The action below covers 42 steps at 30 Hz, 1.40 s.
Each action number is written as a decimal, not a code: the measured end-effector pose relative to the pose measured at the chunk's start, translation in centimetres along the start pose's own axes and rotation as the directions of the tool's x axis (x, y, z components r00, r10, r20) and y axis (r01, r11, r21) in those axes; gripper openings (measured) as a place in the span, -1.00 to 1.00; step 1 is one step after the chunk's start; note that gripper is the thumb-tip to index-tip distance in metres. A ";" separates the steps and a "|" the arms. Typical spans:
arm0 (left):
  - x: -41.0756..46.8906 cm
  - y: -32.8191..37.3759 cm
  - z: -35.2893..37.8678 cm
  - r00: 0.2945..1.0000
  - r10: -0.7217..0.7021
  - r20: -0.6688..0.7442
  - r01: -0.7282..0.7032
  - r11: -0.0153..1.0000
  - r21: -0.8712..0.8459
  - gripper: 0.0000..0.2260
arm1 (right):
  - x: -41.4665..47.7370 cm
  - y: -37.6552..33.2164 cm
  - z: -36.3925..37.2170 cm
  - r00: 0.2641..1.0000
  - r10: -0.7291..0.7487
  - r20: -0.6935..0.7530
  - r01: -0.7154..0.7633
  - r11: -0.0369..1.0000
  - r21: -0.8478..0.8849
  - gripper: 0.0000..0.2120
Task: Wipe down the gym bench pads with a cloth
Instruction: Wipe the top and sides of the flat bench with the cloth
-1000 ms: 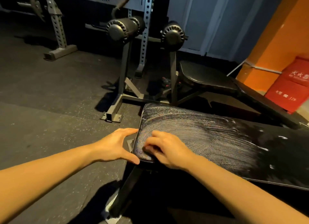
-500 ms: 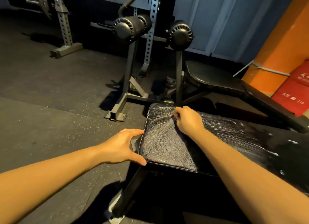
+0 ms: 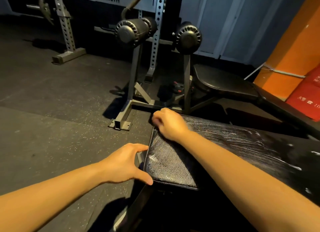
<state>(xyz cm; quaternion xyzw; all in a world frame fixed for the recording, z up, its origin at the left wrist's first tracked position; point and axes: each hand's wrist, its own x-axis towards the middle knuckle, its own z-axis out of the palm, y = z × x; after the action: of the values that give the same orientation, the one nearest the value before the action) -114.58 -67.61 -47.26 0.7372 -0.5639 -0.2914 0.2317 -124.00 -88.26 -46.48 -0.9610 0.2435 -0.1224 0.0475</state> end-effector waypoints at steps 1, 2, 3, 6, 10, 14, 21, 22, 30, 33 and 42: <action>0.1 0.0 -0.1 1.000 -0.004 0.005 0.004 1.000 0.010 0.07 | 0.0 -0.6 0.4 0.995 -0.089 0.045 0.088 0.996 0.012 -0.91; 0.1 0.0 -0.1 1.000 -0.006 0.005 0.006 1.000 0.015 0.07 | 0.6 -0.4 0.1 0.993 -0.103 0.057 0.103 0.995 0.001 -0.90; 0.1 0.0 -0.1 1.000 -0.015 0.013 0.015 1.000 0.016 0.08 | 1.6 0.5 -0.6 0.999 -0.031 0.033 0.031 0.999 -0.006 -0.88; 0.2 -0.2 0.0 1.000 -0.012 0.018 0.011 1.000 0.014 0.09 | 2.9 3.6 -1.0 0.953 0.286 -0.099 -0.287 0.958 0.007 -0.87; 0.6 0.1 -0.4 0.998 -0.024 0.058 0.020 0.997 0.070 0.12 | 0.0 0.1 -0.5 0.999 -0.048 0.022 0.047 0.997 0.056 -0.91; 1.4 0.7 -0.8 0.993 -0.018 0.117 0.010 0.997 0.073 0.14 | -4.0 7.6 -1.7 0.976 0.183 -0.116 -0.183 0.983 0.014 -0.88; 2.4 2.5 1.3 0.997 -0.069 -0.017 0.066 0.989 -0.134 -0.46 | -13.8 18.3 -6.1 0.533 0.806 -0.258 -0.842 0.535 -0.071 -0.83; 2.7 2.4 1.6 0.994 -0.084 -0.064 0.075 0.988 -0.137 -0.38 | -13.0 16.5 -5.6 0.547 0.797 -0.258 -0.833 0.548 -0.074 -0.80; 3.3 3.2 1.3 0.995 -0.061 -0.080 0.052 0.992 -0.113 -0.76 | -8.8 -3.0 -1.9 0.995 0.093 0.043 -0.095 0.994 0.059 -0.82; 3.0 3.0 0.1 0.996 -0.020 0.084 0.032 0.989 -0.143 -0.66 | -12.9 5.1 -3.5 0.938 0.343 -0.044 -0.346 0.934 -0.089 -0.87; 2.6 2.4 -0.4 0.987 0.039 0.156 -0.068 0.981 0.182 -0.07 | -12.6 2.0 -3.0 0.828 0.541 -0.151 -0.555 0.829 -0.071 -0.76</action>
<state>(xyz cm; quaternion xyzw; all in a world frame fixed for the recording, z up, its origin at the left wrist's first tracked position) -115.51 -70.73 -45.79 0.7160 -0.6243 -0.2859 0.1259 -136.43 -84.04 -46.53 -0.8422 0.5179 -0.1496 0.0117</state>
